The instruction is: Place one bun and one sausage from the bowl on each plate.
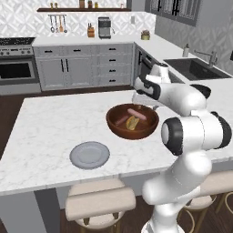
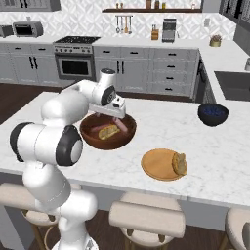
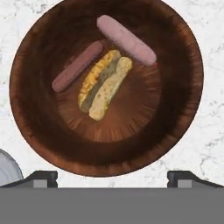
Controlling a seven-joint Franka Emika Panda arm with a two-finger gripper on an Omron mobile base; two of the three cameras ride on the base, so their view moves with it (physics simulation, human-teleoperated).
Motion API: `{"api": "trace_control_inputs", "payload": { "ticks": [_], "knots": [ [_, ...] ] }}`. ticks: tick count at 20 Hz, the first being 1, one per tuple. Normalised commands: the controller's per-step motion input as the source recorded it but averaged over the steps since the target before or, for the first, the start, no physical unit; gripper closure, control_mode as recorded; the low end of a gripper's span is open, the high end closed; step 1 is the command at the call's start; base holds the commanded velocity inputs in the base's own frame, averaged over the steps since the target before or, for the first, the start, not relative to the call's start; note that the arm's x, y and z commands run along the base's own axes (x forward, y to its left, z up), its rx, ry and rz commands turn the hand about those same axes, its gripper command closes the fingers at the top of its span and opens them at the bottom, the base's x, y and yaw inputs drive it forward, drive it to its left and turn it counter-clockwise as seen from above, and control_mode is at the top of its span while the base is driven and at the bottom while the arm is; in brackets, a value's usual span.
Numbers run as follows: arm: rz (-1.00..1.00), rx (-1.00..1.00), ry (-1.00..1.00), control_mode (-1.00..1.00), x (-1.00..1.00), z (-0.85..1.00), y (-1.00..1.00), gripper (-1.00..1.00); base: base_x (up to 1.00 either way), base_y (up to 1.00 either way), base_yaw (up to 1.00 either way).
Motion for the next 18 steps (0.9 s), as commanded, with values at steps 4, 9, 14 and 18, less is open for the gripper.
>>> {"api": "trace_control_inputs", "payload": {
  "ticks": [4,9,14,18],
  "knots": [
    [-0.18,0.01,0.48,-1.0,0.91,-0.51,0.49,-1.0,0.0,0.0,0.0],
    [-0.13,0.09,0.33,-1.0,0.62,-0.57,-0.26,-1.0,0.0,0.0,0.0],
    [-0.09,0.03,0.06,-1.0,0.39,-0.7,0.06,-1.0,0.0,0.0,0.0],
    [-0.08,0.01,0.17,-1.0,0.5,-0.69,0.14,-1.0,0.0,0.0,0.0]
  ]
}}
